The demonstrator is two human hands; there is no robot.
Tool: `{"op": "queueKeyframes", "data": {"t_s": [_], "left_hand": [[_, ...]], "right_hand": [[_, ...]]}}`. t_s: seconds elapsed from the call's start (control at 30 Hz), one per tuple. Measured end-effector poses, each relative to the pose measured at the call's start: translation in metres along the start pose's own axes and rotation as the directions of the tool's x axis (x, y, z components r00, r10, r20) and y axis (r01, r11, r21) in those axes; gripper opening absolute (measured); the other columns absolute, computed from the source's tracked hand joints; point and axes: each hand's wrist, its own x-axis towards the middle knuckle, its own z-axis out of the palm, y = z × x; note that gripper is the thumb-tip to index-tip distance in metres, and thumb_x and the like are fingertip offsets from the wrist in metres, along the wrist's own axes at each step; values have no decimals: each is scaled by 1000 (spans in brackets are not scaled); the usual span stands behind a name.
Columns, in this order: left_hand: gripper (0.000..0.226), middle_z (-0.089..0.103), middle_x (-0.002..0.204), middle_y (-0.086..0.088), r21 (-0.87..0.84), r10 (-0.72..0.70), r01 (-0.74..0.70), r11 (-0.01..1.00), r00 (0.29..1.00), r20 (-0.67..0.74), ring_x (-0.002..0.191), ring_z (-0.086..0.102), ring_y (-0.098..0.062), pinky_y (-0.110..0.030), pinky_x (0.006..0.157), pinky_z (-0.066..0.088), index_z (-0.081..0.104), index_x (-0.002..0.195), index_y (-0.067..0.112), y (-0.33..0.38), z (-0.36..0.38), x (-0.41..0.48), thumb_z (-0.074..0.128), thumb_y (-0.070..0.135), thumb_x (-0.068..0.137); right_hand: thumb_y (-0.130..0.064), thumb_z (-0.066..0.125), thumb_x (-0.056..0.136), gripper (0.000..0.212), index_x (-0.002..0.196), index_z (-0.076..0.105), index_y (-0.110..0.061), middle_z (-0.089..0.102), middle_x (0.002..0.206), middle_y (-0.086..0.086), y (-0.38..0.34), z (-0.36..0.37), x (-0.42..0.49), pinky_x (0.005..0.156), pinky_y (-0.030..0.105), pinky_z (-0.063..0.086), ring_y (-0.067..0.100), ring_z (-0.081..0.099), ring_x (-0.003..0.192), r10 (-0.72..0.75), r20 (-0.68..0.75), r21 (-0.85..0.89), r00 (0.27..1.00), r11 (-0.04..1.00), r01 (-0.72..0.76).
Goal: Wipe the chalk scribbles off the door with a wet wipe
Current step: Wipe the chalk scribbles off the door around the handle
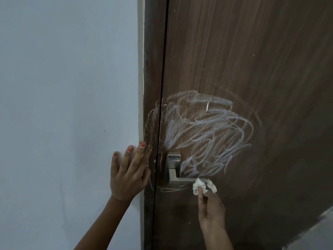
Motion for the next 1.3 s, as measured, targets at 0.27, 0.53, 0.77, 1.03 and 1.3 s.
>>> {"op": "queueKeyframes", "data": {"t_s": [0.27, 0.53, 0.77, 1.03, 1.3], "left_hand": [[52, 11, 157, -7, 1, 3, -3, 1000, 1000, 1, 144, 8, -26, -46, 116, 5, 29, 145, 15, 0, -1, 0, 35, 28, 96], [51, 12, 156, -7, 6, 6, -6, 1000, 1000, 2, 144, 8, -25, -46, 117, 6, 33, 143, 16, 0, -1, 1, 36, 26, 94], [53, 11, 157, -7, 11, 3, -3, 1000, 1000, 3, 144, 9, -25, -46, 117, 6, 30, 145, 16, 0, -1, 1, 36, 26, 94], [53, 12, 156, -7, 14, 7, -7, 1000, 1000, 0, 144, 8, -26, -46, 116, 6, 32, 144, 15, 1, -1, 2, 37, 26, 93], [53, 12, 156, -7, 13, 8, -8, 1000, 1000, -4, 144, 9, -26, -46, 116, 6, 30, 145, 15, 0, -1, 0, 35, 27, 94]], "right_hand": [[18, 59, 78, 37, 99, 69, -10, 54, 95, 0, 33, -5, -11, 69, 7, 48, 7, 61, 83, -646, 576, -569, 500, 123, 813], [10, 82, 54, 40, 88, 73, -9, 69, 91, 7, 53, 24, -26, 65, 29, 59, 21, 67, 79, -197, 957, -282, 212, -463, 840], [11, 76, 63, 35, 95, 72, -4, 67, 97, 11, 41, 52, -11, 79, 24, 53, 23, 65, 89, -324, 939, -259, 114, -450, 855], [15, 77, 57, 39, 90, 72, -4, 66, 94, 11, 34, 39, 1, 68, 16, 51, 22, 65, 83, -315, 935, -297, 161, -449, 843], [10, 76, 58, 33, 86, 72, -7, 70, 91, 6, 39, 68, -7, 76, 21, 44, 20, 62, 85, -277, 961, -157, -13, -585, 796]]}}
